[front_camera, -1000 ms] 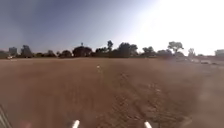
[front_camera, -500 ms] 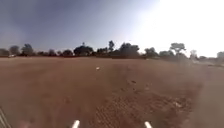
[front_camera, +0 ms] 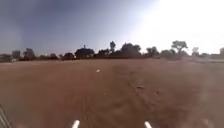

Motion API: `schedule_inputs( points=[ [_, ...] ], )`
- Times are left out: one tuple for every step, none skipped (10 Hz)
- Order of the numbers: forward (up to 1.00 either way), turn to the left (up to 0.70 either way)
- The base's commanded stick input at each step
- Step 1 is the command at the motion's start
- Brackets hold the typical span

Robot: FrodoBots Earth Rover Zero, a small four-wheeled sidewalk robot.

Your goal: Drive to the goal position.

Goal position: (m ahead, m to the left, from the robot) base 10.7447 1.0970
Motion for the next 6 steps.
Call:
schedule_inputs(
  points=[
    [1.0, 0.0],
    [1.0, 0.0],
    [1.0, 0.0],
    [1.0, 0.0],
    [1.0, 0.0],
    [1.0, 0.0]
  ],
)
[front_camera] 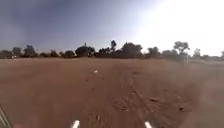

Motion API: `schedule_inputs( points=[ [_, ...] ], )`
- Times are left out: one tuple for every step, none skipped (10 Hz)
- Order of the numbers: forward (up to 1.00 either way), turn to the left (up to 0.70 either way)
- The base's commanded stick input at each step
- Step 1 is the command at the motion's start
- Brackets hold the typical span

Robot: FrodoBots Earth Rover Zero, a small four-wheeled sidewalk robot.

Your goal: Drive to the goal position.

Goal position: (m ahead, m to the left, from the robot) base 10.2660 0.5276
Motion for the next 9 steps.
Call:
schedule_inputs(
  points=[
    [1.0, 0.0],
    [1.0, 0.0],
    [1.0, 0.0],
    [1.0, 0.0],
    [1.0, 0.0],
    [1.0, 0.0],
    [1.0, 0.0],
    [1.0, 0.0],
    [1.0, 0.0]
  ],
)
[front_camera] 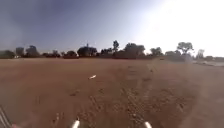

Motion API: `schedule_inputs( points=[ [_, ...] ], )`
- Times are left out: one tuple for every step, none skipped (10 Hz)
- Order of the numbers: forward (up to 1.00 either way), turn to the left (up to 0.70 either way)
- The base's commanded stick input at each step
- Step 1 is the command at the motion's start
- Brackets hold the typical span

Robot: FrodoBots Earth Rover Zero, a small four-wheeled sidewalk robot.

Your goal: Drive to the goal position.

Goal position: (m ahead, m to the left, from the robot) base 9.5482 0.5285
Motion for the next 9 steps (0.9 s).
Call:
schedule_inputs(
  points=[
    [1.0, 0.0],
    [1.0, 0.0],
    [1.0, 0.0],
    [1.0, 0.0],
    [1.0, 0.0],
    [1.0, 0.01],
    [1.0, 0.02],
    [1.0, 0.01],
    [1.0, 0.01]
  ],
)
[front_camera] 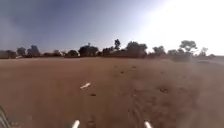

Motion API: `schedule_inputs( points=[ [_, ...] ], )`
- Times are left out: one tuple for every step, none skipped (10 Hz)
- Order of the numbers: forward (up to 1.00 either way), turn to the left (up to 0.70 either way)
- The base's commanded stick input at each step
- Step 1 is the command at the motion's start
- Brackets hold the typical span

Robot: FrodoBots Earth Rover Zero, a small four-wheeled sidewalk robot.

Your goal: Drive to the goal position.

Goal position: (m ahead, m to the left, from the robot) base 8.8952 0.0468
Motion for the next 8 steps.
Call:
schedule_inputs(
  points=[
    [1.0, 0.03],
    [1.0, 0.02],
    [1.0, 0.02],
    [1.0, 0.02],
    [1.0, 0.03],
    [1.0, 0.03],
    [1.0, 0.03],
    [1.0, 0.05]
  ],
)
